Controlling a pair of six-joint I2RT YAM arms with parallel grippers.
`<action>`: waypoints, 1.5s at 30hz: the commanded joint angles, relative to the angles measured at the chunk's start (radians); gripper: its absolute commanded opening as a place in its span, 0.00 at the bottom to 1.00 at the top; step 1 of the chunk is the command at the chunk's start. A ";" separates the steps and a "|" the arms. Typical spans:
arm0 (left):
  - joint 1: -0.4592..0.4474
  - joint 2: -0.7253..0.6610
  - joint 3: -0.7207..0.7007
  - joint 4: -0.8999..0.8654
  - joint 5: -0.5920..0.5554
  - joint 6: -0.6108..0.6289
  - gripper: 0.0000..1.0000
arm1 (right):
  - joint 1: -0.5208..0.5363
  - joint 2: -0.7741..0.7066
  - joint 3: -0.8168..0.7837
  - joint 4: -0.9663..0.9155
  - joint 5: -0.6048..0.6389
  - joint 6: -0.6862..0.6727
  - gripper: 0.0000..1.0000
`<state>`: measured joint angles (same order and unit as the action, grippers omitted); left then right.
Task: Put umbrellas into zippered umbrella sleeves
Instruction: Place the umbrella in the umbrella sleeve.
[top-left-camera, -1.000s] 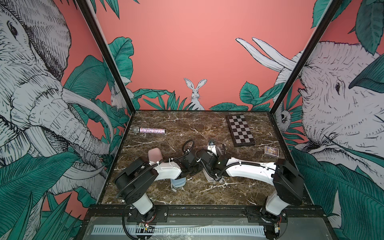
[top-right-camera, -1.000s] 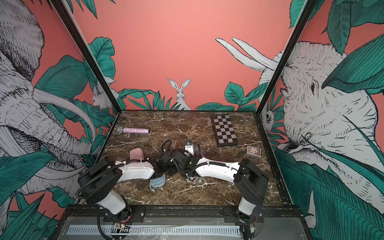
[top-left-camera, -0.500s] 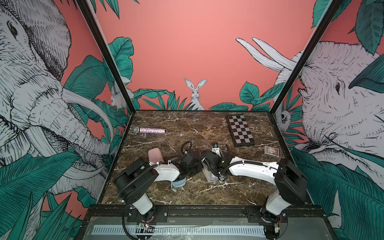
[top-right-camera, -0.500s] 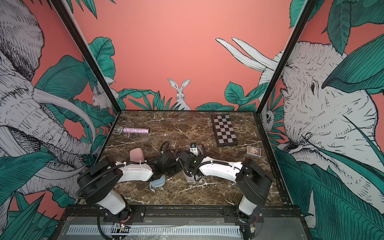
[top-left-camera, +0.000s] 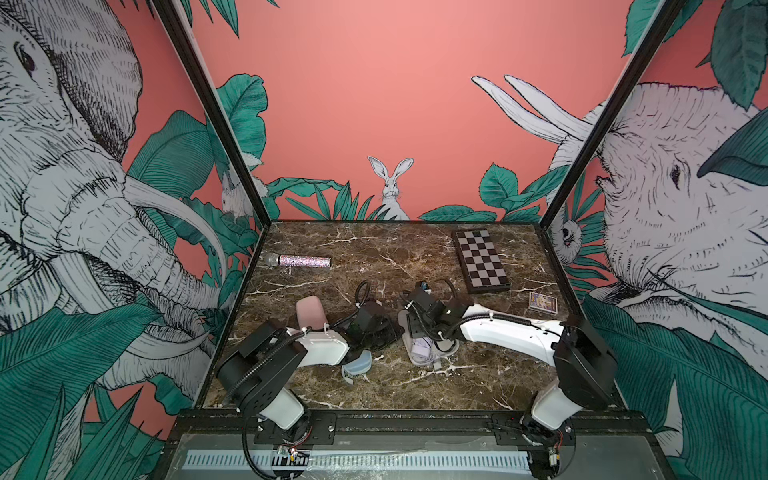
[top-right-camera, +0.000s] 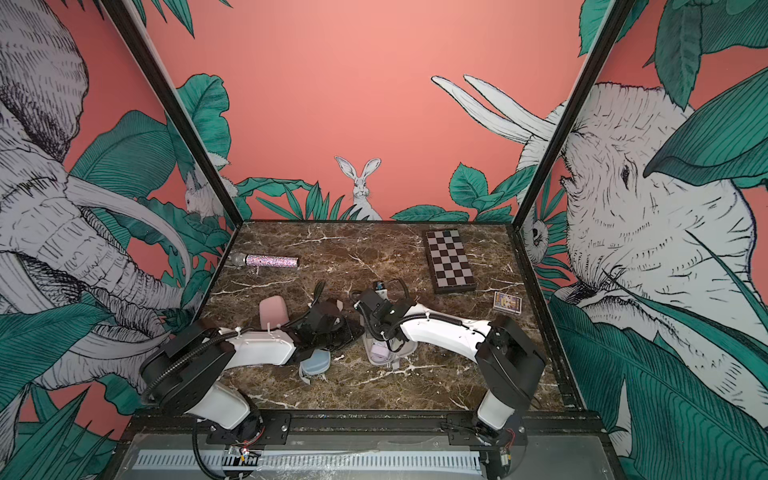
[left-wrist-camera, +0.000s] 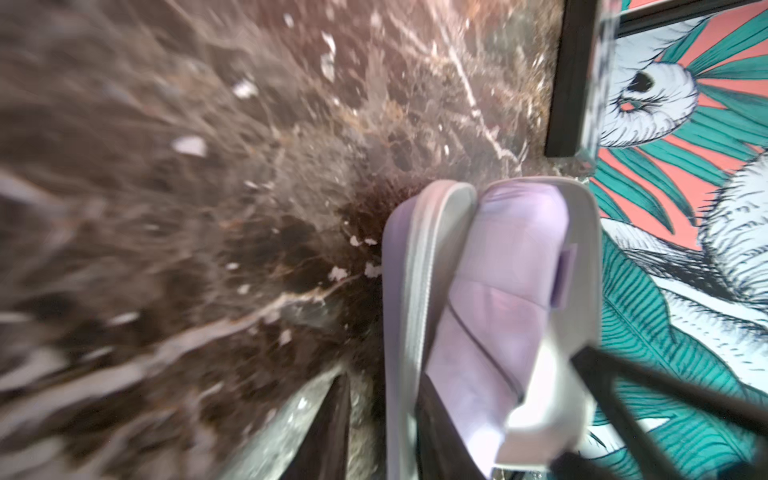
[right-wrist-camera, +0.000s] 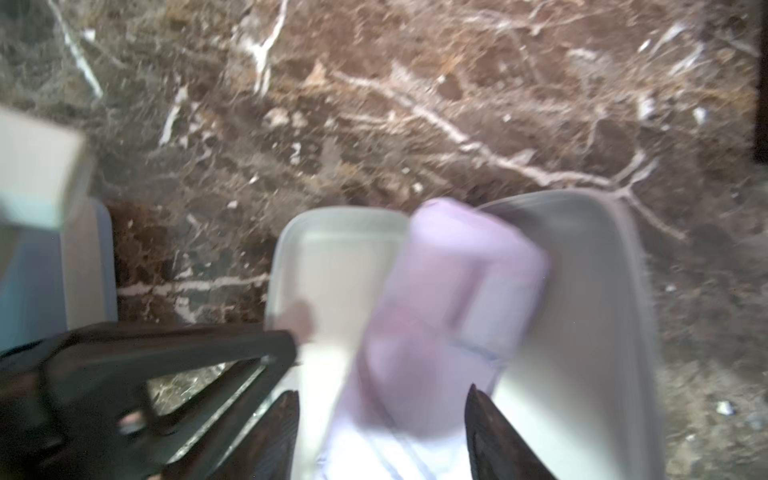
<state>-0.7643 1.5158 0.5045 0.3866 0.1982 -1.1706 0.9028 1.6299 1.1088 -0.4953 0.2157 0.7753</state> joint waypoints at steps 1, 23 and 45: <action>0.009 -0.029 -0.010 0.009 0.033 0.040 0.28 | -0.052 0.002 0.014 -0.056 -0.030 0.049 0.68; 0.025 0.085 -0.033 0.189 0.080 0.045 0.04 | -0.050 0.160 0.057 0.023 -0.064 0.063 0.64; 0.033 0.025 0.008 0.168 0.134 0.054 0.15 | 0.046 0.104 0.104 -0.080 -0.089 0.047 0.75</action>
<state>-0.7380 1.6089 0.4896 0.5495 0.3248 -1.1259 0.9443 1.7847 1.1793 -0.5415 0.1825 0.7971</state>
